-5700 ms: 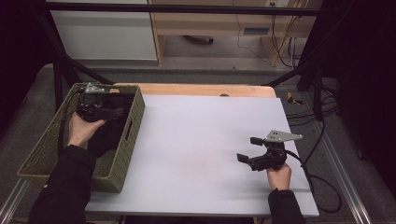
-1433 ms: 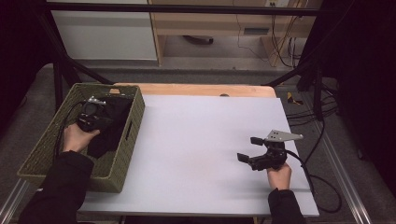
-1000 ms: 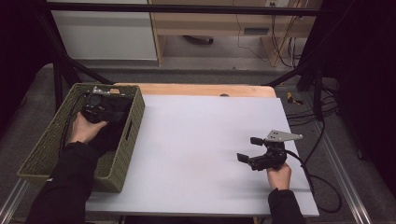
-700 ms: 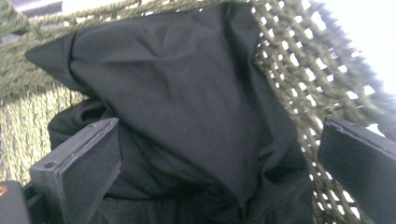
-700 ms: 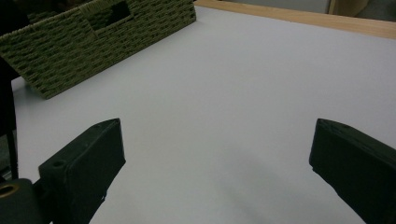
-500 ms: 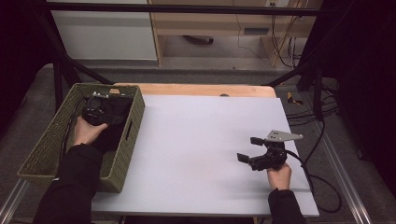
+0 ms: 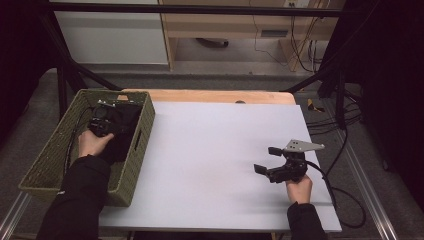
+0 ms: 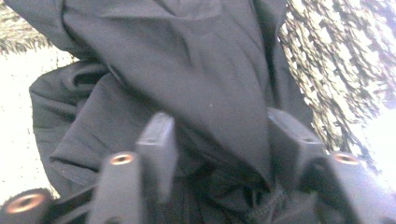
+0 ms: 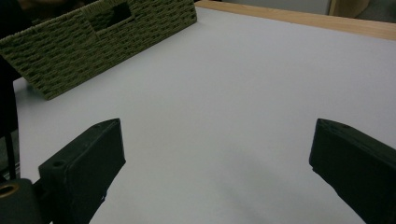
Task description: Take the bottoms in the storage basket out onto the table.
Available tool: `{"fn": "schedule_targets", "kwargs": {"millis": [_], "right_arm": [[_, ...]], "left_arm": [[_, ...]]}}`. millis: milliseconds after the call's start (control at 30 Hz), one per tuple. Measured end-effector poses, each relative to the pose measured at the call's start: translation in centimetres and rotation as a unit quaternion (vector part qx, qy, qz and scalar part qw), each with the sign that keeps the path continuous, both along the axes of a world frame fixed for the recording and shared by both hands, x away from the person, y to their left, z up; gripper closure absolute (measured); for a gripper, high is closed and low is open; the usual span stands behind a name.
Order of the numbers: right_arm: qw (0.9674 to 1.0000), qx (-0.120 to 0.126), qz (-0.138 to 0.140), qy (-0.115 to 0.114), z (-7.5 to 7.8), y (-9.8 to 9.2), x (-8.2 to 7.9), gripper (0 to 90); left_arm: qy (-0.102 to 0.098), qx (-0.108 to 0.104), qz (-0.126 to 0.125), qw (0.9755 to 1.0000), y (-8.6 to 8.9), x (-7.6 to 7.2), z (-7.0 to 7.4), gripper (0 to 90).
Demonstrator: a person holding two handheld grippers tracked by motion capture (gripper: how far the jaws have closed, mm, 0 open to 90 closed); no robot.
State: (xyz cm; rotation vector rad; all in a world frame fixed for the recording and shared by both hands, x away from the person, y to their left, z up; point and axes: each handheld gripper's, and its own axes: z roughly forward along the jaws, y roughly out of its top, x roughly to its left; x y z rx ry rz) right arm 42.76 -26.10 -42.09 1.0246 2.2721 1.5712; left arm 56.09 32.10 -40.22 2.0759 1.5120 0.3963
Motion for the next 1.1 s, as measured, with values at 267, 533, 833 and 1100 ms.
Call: {"fn": "schedule_targets", "kwargs": {"millis": [267,533,833,1100], "right_arm": [[1.0000,0.002,0.001,-0.002,0.0,0.0,0.0,3.9],[1.0000,0.001,0.000,-0.002,0.0,0.0,0.0,3.9],[1.0000,0.002,0.000,-0.001,0.0,-0.1,0.0,3.9],[1.0000,0.002,0.000,-0.001,0.1,-0.1,0.0,3.9]], "left_arm": [[0.004,-0.007,-0.011,0.9999,-0.1,-0.2,0.1,81.0],[-0.015,-0.007,-0.020,0.9997,0.0,-0.7,0.6,84.4],[-0.050,-0.010,-0.042,0.9978,-0.3,-1.5,1.5,84.8],[-0.067,-0.024,-0.034,0.9969,0.1,-1.9,2.1,85.2]]}}
